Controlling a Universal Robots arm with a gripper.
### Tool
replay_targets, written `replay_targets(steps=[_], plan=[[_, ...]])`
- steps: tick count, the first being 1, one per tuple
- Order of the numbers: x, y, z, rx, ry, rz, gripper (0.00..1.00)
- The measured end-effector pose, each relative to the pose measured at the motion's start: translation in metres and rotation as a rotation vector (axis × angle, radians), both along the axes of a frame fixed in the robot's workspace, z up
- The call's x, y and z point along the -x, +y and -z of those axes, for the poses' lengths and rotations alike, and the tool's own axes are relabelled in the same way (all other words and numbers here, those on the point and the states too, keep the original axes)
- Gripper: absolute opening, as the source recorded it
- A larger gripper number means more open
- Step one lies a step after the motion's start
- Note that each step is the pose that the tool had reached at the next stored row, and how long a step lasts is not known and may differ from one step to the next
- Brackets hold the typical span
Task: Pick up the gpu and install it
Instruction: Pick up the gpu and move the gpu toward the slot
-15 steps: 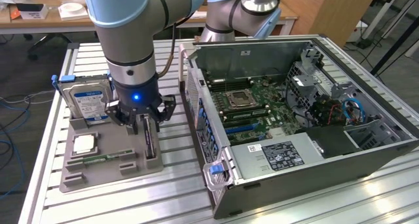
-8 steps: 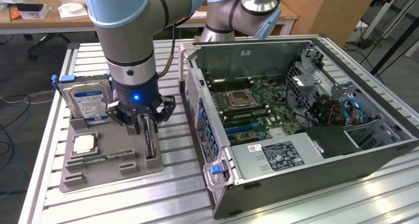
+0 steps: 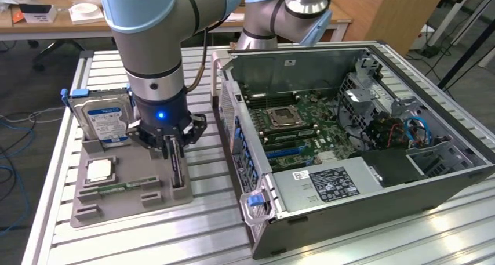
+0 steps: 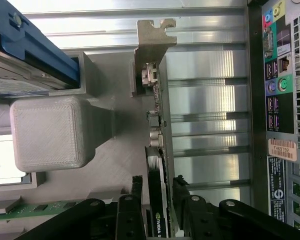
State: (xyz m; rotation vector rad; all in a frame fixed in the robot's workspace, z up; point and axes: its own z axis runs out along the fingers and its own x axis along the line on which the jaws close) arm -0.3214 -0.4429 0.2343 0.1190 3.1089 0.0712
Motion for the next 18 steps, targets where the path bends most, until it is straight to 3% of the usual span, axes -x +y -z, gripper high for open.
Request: replay_targets(steps=[4,5,18], plan=[[0.0000,0.0000,0.0001,0.0000,0.0000,0.000,0.36],[0.0000,0.0000,0.0001,0.0000,0.0001,0.000,0.29],[0.0000,0.0000,0.0004,0.0000,0.0000,0.000,0.27]])
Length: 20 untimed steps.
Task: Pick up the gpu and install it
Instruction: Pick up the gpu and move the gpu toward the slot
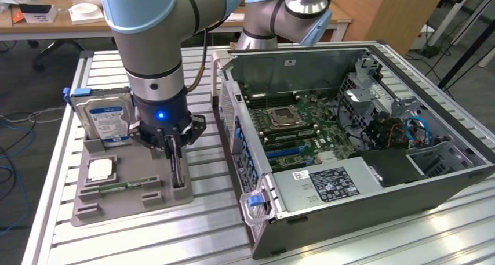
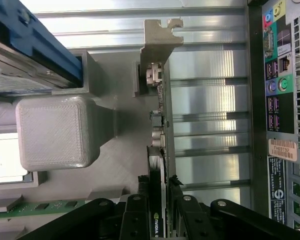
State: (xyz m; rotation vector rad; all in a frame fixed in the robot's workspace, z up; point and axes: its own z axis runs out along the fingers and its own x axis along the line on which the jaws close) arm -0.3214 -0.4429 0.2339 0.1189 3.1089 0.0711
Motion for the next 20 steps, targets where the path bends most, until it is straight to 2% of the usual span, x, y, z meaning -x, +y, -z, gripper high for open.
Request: replay_targets(steps=[13,20], plan=[[0.000,0.0000,-0.0004,-0.0003,-0.0003,0.000,0.27],[0.000,0.0000,-0.0128,0.0000,0.0000,0.000,0.26]])
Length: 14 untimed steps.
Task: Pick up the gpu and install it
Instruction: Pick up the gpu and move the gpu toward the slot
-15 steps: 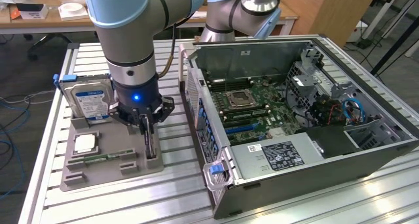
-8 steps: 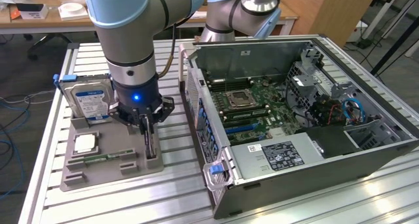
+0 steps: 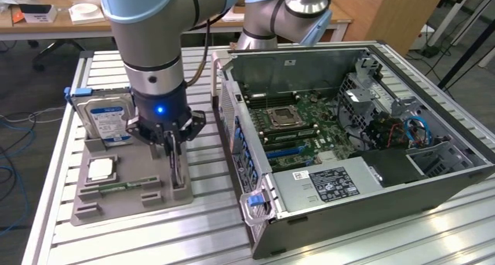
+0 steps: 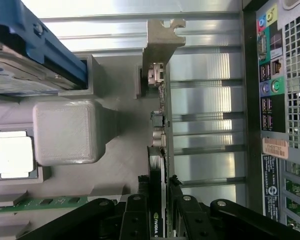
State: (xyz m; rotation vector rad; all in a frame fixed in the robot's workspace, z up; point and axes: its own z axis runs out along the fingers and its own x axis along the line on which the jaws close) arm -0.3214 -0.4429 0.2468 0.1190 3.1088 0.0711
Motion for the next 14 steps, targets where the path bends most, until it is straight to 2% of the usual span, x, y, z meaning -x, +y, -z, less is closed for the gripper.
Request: replay_targets(steps=[14], plan=[[0.000,0.0000,-0.0399,0.0000,0.0000,0.000,0.26]])
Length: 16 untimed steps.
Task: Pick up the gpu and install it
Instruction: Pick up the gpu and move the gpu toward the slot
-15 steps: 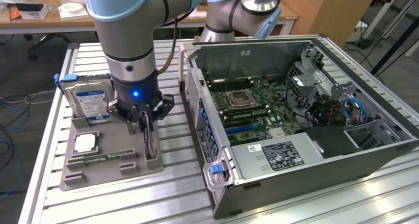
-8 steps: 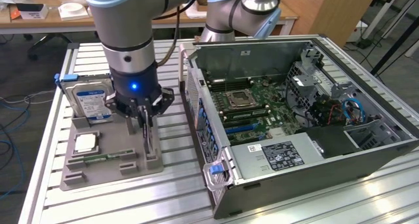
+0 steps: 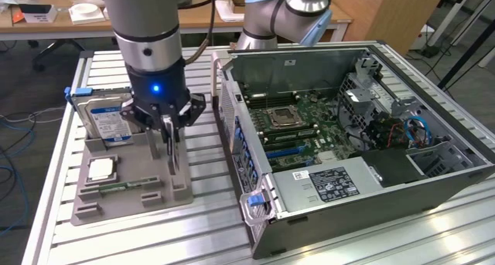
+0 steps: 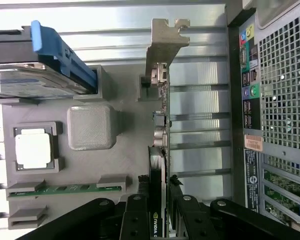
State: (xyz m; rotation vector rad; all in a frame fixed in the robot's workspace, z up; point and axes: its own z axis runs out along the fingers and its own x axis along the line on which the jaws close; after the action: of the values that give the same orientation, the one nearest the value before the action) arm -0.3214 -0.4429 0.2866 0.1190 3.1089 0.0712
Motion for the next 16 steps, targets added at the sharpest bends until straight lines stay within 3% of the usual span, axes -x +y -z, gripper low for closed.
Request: replay_targets(steps=[16], plan=[[0.000,0.0000,-0.0462,0.0000,0.0000,0.000,0.26]])
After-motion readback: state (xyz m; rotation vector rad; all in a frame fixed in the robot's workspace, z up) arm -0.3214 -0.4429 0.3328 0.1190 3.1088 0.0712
